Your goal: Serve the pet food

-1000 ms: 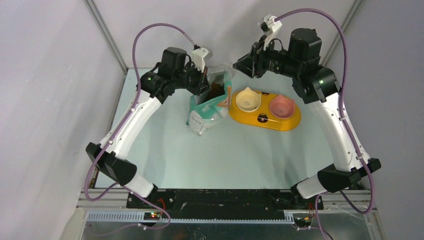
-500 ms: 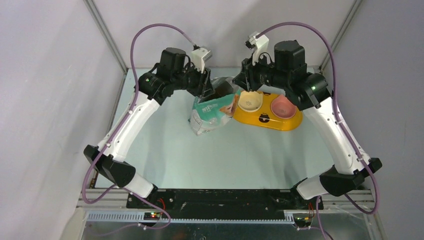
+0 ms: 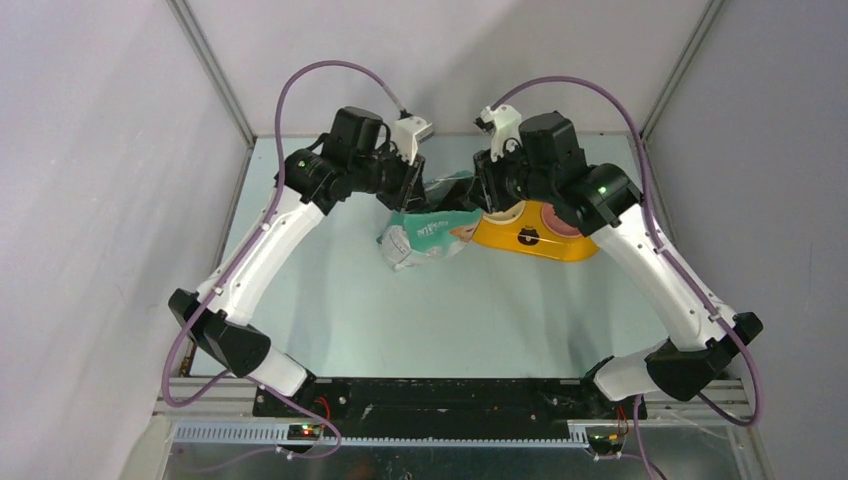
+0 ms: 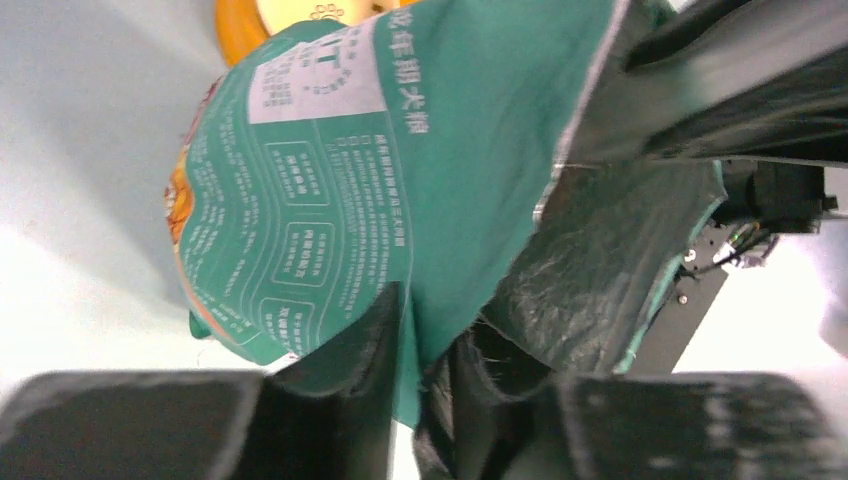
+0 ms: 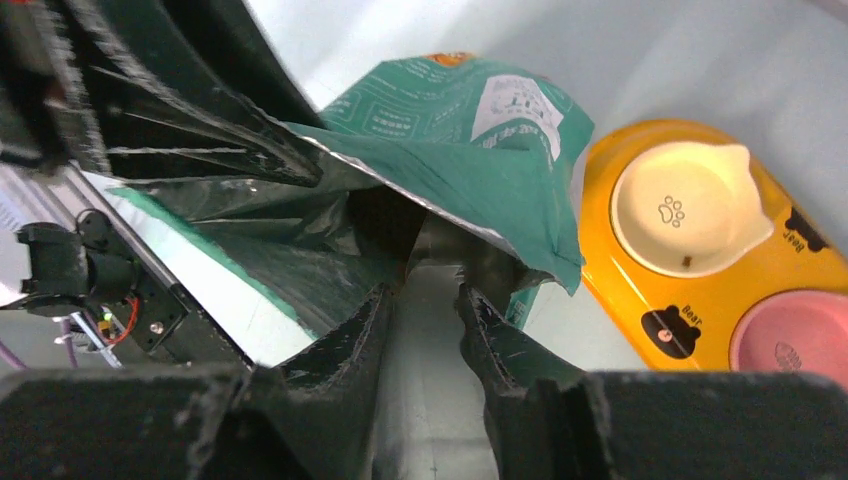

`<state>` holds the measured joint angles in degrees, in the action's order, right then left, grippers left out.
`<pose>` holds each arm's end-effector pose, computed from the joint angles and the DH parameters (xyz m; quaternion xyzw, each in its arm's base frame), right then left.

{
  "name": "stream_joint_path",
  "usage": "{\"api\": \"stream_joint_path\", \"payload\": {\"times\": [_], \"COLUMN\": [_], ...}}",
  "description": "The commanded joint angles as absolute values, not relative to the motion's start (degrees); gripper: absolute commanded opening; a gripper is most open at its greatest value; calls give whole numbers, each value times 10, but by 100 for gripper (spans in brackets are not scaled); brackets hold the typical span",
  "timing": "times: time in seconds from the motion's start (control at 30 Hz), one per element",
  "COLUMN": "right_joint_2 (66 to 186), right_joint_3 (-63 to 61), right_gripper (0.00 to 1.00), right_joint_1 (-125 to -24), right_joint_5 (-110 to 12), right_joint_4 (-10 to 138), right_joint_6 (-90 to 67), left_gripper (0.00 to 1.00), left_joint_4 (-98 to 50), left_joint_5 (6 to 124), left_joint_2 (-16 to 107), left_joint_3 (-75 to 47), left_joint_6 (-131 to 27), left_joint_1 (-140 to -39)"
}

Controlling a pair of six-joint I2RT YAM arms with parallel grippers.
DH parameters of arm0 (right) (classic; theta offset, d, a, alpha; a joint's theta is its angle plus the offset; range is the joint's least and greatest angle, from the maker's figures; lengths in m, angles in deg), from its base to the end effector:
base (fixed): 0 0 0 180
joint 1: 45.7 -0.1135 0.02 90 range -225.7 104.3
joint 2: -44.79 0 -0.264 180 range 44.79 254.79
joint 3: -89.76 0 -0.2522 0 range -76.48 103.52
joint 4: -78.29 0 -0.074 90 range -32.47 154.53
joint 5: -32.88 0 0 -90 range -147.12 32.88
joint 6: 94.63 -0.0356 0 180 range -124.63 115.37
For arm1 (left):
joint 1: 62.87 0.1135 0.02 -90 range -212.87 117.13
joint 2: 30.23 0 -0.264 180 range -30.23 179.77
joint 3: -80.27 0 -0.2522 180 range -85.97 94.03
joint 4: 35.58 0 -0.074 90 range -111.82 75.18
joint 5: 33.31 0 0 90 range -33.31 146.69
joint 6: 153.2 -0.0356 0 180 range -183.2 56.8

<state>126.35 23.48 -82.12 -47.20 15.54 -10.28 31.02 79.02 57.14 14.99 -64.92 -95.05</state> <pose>0.2286 0.1763 0.4534 -0.2709 0.8230 0.2473 0.4338 0.2592 -0.1791 0.4254 0.3378 0.8237 -0.2793 0.3597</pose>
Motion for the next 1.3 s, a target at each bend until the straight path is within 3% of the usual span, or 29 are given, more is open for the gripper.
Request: {"api": "stream_joint_path", "payload": {"times": [0.0,0.13,0.2,0.77,1.0,1.27], "right_joint_2": [1251,1263,1278,1354,1406,1479], "right_joint_3": [189,158,157,23,-10,15], "right_gripper": [0,0,0,0,0,0], "right_joint_1": [-829,-842,-848,-849,-858,-862], "right_joint_5": [-569,-613,-625,-621,-588,-465], "right_joint_4": [188,224,232,427,441,399], "right_joint_6": [-111,-112,-115,-82,-142,-139], "left_gripper": [17,1,0,0,0,0], "left_joint_4": [297,289,277,162,111,92], "left_joint_5": [836,824,818,767,770,779], "left_joint_2": [577,609,617,655,668,676], "left_joint_3": [151,182,185,89,61,65], "left_joint_6": [-637,-604,-597,-477,-457,-451], "left_joint_1": [-961,-963,-964,-920,-883,-860]}}
